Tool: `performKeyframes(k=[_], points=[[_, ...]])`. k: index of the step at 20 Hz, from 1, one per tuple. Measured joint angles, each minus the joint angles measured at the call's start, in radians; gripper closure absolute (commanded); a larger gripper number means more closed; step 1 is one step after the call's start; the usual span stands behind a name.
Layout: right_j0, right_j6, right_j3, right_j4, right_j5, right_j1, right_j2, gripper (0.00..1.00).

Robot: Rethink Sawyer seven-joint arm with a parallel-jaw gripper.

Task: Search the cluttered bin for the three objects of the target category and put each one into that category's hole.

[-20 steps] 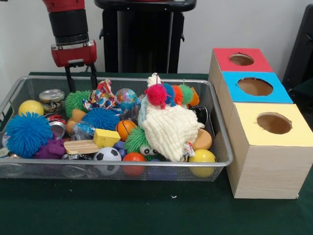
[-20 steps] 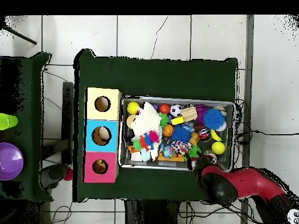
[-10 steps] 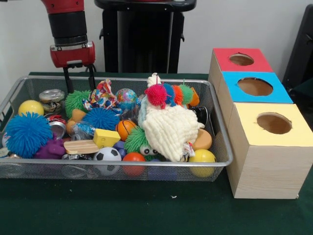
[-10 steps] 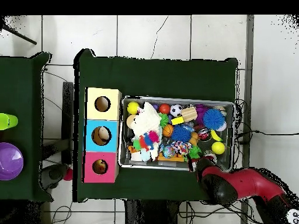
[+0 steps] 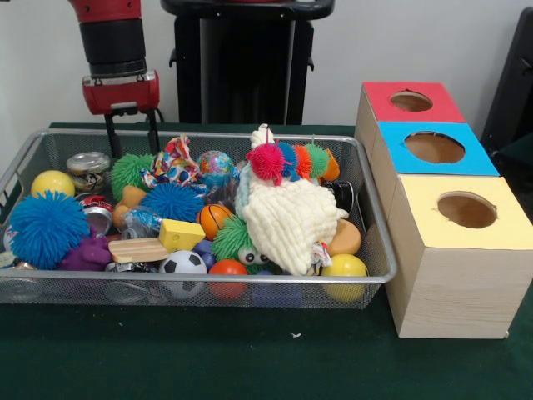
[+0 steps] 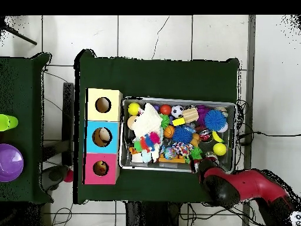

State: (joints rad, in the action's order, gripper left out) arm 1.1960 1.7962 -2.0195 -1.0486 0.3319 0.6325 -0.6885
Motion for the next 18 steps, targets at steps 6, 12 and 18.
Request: performKeyframes(k=[6, 12, 18], points=[[-0.002, 0.000, 0.001, 0.000, 0.000, 0.007, 0.000, 0.00], [-0.025, 0.000, 0.008, -0.015, -0.010, 0.025, 0.009, 0.00], [-0.061, 0.000, 0.020, -0.041, -0.046, 0.035, 0.035, 0.00]])
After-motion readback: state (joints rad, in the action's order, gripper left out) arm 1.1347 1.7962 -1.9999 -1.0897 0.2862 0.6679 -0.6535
